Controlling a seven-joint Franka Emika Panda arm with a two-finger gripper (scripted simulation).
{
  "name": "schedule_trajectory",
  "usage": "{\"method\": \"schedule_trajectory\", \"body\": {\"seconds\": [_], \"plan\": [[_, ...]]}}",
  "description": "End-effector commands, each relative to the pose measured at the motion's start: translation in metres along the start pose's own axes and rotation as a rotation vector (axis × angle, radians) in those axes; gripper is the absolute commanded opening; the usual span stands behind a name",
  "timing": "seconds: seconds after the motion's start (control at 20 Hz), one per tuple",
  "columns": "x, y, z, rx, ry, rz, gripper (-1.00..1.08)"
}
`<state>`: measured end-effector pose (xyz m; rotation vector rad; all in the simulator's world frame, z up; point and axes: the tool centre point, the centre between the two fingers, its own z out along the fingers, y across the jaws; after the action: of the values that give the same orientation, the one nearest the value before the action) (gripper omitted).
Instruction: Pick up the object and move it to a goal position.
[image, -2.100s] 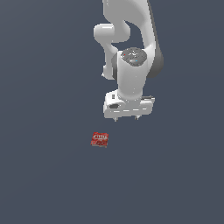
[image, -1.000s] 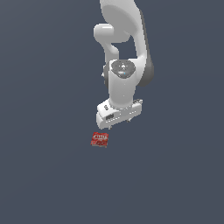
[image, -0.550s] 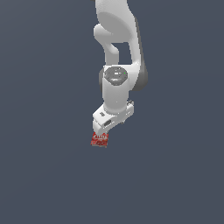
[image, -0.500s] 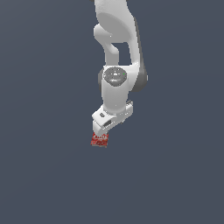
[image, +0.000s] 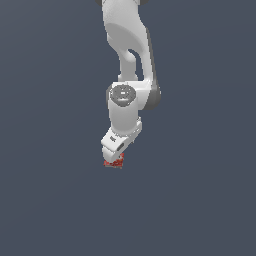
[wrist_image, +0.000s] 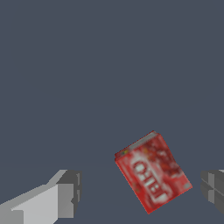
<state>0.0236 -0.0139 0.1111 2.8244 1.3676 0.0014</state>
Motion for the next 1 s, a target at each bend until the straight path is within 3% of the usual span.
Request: {"method": "schedule_trajectory", "body": {"seconds": [0.0,0.95], "plan": [[-0.004,0.004,0.005,0.0,-0.001,-0.062,1.0],[-0.033,0.032,0.04,0.003,0.0,-0.471,1.0]]}}
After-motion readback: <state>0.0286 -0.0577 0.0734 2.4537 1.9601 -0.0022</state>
